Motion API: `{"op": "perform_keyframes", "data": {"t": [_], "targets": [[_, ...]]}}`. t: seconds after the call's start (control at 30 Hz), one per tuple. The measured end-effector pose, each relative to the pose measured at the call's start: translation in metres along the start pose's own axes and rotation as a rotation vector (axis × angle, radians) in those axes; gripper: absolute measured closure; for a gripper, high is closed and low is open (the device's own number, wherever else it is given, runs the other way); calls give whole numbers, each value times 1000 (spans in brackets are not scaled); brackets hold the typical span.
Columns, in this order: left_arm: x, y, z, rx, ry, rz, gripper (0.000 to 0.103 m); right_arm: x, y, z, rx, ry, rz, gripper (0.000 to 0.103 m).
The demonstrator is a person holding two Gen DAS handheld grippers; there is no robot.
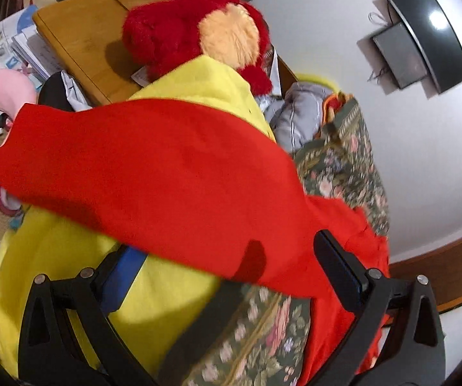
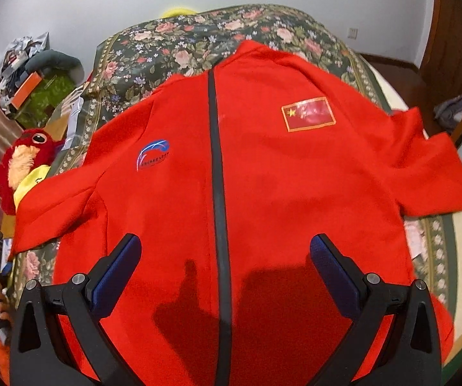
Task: Fold large clothes
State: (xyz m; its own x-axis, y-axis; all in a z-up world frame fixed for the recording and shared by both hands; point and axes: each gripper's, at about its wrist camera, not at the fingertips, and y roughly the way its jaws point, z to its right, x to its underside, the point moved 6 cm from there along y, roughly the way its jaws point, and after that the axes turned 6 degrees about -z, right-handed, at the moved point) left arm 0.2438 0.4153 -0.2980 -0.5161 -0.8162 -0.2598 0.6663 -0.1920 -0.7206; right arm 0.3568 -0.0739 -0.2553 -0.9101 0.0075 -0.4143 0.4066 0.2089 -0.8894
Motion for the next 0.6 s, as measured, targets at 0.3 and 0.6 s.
{"op": "perform_keyframes", "data": {"t": [0.3,0.6], "targets": [[-45,12,-28,-85,-129,15,39,-12,-18,3,11,-15,29,0],[-78,-17,9,-254,-46,64,98,-49,-70,12,0,-71,108,0]]}}
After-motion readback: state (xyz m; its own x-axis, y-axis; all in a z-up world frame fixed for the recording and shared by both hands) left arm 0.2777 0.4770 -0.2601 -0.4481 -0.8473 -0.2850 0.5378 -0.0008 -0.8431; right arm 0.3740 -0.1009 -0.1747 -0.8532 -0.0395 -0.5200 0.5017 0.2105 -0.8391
